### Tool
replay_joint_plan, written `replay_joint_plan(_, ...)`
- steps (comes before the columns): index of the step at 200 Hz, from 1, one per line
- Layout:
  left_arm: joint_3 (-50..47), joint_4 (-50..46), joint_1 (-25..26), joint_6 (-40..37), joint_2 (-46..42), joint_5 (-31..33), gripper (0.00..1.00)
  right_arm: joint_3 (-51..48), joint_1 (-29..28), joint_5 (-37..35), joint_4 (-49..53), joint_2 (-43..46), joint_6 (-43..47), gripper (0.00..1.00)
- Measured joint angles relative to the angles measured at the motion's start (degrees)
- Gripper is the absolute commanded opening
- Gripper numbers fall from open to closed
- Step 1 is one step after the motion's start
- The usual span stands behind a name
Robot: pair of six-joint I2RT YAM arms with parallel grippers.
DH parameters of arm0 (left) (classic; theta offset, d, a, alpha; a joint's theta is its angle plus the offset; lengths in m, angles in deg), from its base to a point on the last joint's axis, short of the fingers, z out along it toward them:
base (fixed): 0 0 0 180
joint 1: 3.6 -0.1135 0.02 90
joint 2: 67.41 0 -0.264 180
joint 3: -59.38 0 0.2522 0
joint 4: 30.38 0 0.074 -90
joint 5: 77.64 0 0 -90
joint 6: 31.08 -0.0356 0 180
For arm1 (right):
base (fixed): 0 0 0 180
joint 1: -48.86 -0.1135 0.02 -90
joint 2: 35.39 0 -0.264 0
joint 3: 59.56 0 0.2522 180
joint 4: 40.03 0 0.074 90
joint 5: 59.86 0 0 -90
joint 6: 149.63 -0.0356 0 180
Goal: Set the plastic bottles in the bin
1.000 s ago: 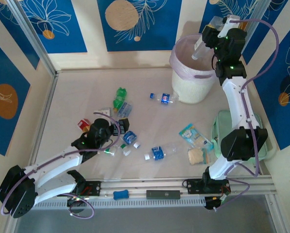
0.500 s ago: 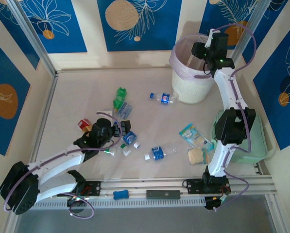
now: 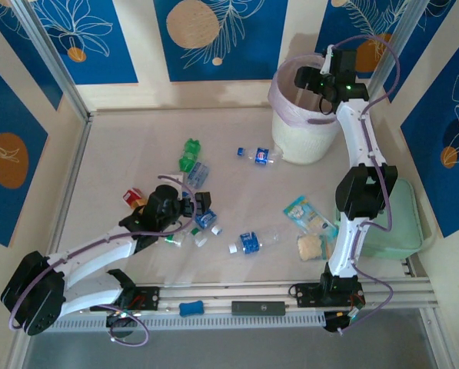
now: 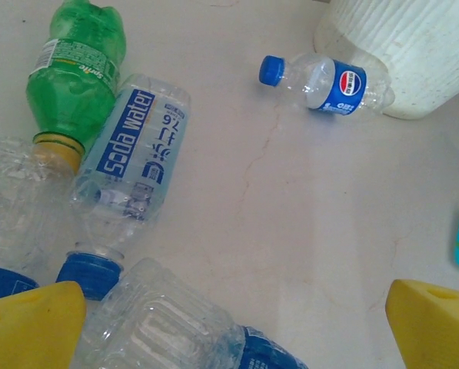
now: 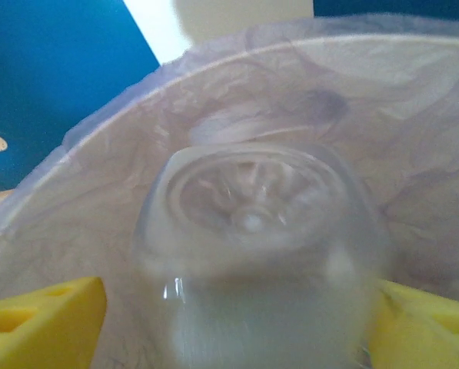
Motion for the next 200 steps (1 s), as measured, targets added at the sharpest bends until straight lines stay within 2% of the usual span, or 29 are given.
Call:
replay_joint_plan(30,0.94,-0.33,0.02,-1.36,1.01,-2.95,1.0,2.89,-0.22,0.0,1.42,0.26,-0.44,0.99)
replay_joint_plan(46,2.23,-0.85,0.02,-2.25,1.97,-4.94,1.0,2.73,-0.42,0.0,2.1,1.42,-0.31,0.99)
replay_joint_plan(83,5.62,-1.66,0.96,-4.59,4.7,-8.68,1.0,-3.58,-1.81,0.04,2.23,10.99,-0.33,0.99)
replay_joint_plan(112,8.44,-2.99,3.91,-7.3,7.32,-9.86,1.0,-15.28,-3.69,1.36,-1.44,23.74,-1.25,0.99)
replay_joint_plan(142,11.39,-4.81,7.54,-10.19,10.45,-10.21,1.0,-31.54,-5.11,4.55,-7.19,36.72,-4.66,0.99)
replay_joint_plan(200,16.52,-9.55,12.96,-15.5,17.25,-12.31,1.0,-58.73,-11.61,4.5,-12.09,48.92,-10.58,0.99)
